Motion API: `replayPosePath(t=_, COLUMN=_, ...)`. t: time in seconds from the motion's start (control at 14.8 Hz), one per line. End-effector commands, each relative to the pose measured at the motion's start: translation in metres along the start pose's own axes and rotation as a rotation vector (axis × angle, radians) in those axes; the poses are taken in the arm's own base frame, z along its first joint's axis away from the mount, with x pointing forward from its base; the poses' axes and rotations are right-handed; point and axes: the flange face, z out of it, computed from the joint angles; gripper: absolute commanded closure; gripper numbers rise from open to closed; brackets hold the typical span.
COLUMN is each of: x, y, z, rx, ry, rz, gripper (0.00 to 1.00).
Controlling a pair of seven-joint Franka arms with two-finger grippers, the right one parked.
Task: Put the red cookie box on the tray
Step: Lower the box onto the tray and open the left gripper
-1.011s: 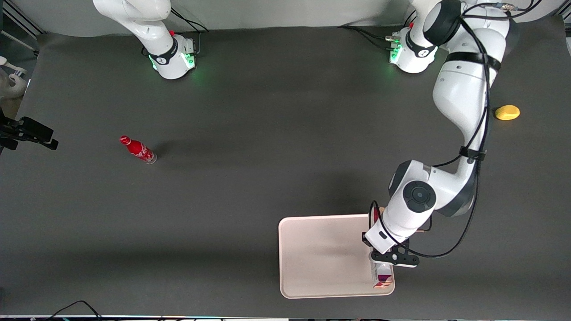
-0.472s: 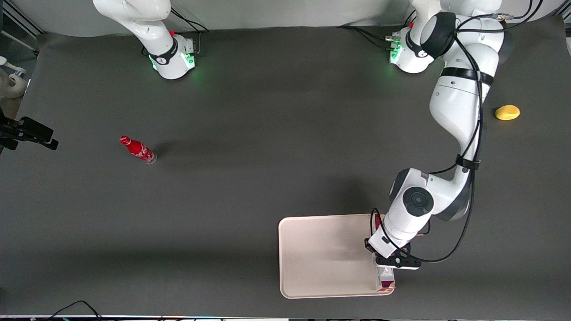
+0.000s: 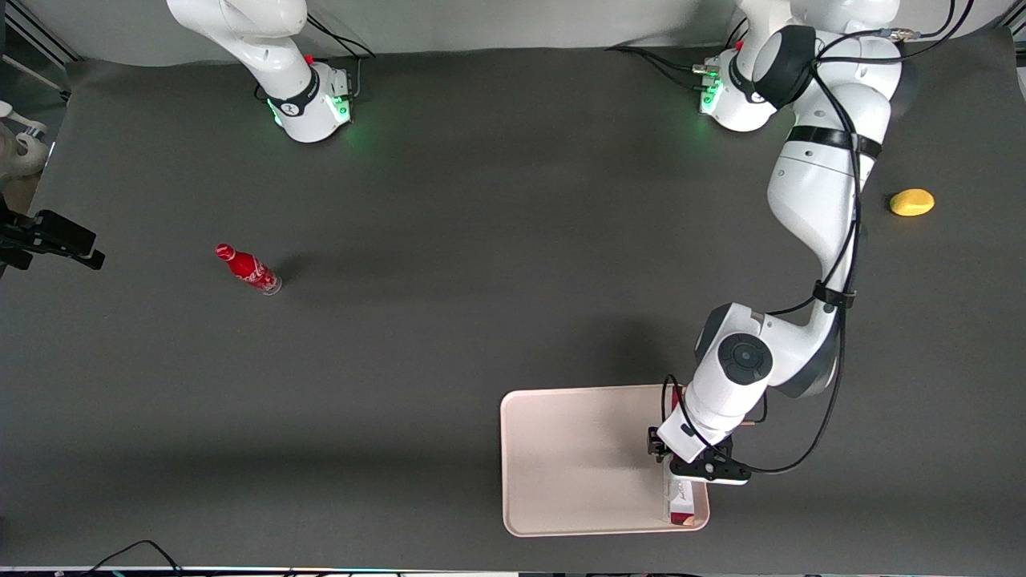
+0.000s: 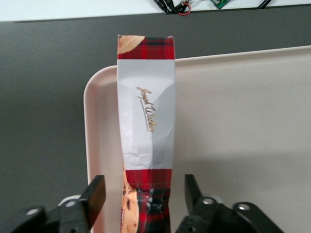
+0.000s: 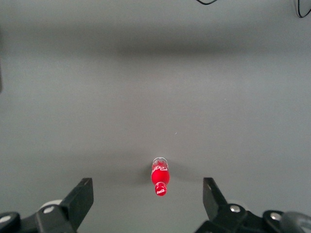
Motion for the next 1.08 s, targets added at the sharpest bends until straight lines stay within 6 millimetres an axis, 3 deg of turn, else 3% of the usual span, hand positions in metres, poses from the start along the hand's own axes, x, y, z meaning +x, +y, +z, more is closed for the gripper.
replayPosePath(t=0.0, x=0.008, y=0.000, z=-0.004, rx=0.018, ry=0.031, rz=-0.011, gripper=0.00)
replayPosePath(t=0.2, x=0.019, y=-0.007, z=-0.028, rx=0.041, ry=0.025, rz=0.013, gripper=0.00)
replayPosePath(t=0.54, x=0.038, y=-0.024, z=-0.135, rx=0.108, ry=-0.153, rz=0.019, gripper=0.00)
replayPosePath(t=0.74, x=0.016, y=-0.026, z=-0.190, rx=0.156, ry=-0.236, rz=0.047, gripper=0.00)
replayPosePath(t=1.01, x=-0.012, y=-0.029, z=-0.283, rx=0.160, ry=-0.285, rz=0.020, gripper=0.00)
